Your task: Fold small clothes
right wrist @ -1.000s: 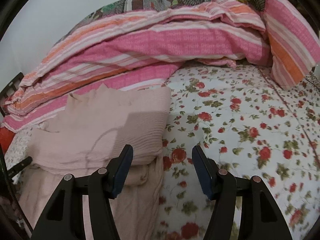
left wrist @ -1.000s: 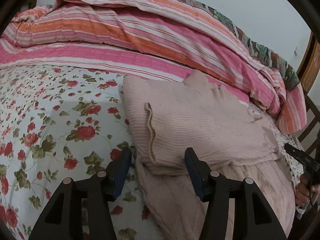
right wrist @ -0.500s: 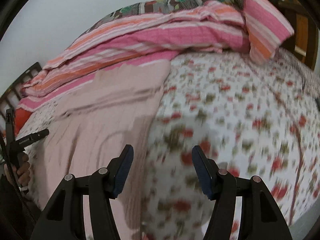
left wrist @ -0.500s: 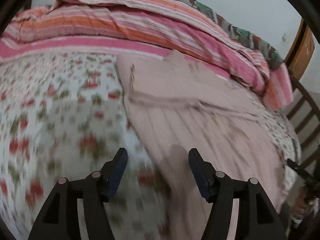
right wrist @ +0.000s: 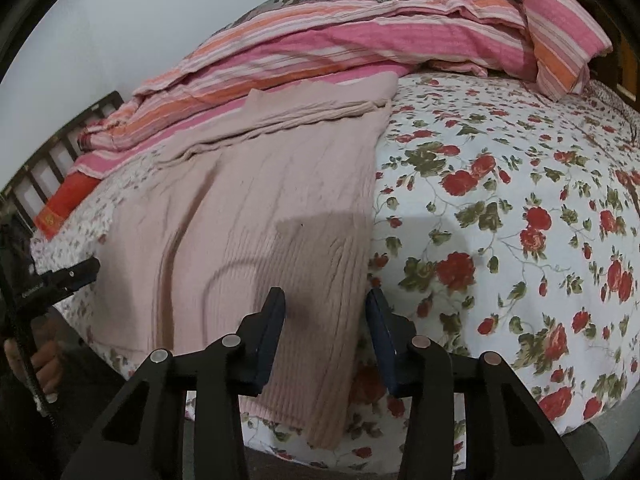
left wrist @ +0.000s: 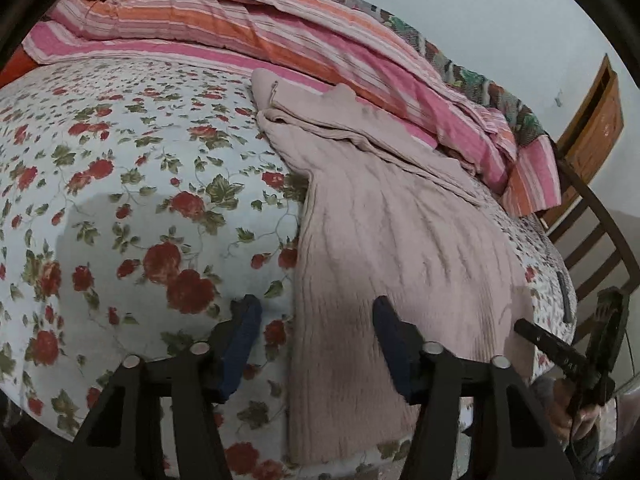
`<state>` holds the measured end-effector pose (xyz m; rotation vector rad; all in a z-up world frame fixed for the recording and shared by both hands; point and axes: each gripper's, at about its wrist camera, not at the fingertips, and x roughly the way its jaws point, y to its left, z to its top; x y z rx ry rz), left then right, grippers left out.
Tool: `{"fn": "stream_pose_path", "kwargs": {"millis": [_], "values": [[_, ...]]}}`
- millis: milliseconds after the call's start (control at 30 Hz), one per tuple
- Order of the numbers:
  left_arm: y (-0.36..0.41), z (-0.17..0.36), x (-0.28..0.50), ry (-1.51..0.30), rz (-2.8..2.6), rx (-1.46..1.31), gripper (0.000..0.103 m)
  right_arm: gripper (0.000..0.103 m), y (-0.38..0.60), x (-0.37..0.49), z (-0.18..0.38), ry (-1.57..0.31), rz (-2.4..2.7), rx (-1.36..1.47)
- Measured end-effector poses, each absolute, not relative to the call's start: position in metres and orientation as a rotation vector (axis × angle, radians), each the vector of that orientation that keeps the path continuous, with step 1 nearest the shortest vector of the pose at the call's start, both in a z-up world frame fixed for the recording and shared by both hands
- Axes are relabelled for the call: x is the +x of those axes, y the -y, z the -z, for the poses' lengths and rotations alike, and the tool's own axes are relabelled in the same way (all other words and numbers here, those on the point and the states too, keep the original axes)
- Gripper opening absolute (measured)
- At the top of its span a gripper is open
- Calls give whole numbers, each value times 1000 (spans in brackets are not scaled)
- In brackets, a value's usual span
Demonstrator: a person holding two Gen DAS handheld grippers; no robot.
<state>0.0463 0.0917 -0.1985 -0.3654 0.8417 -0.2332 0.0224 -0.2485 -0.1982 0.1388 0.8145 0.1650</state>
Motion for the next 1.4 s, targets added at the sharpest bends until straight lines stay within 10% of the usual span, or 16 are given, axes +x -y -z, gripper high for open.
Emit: {"fn": "stream_pose_path", "kwargs": {"millis": [200, 600, 733, 1167, 1400], "values": [[-72, 195, 59, -851, 207, -373, 9, 6, 239, 24, 196, -791, -164, 128], [-109, 199, 42, -871, 235, -441, 10, 6, 265, 8, 195, -778, -118, 171], [-105, 205, 33, -896, 255, -414, 15, 23, 269, 9, 197, -795, -143, 202], [-79, 216, 1, -930, 325, -384, 38, 24, 269, -19, 215, -867, -222, 230], [-89, 217, -1, -925, 337, -541, 6, 5, 262, -16, 214, -863, -231, 247]]}}
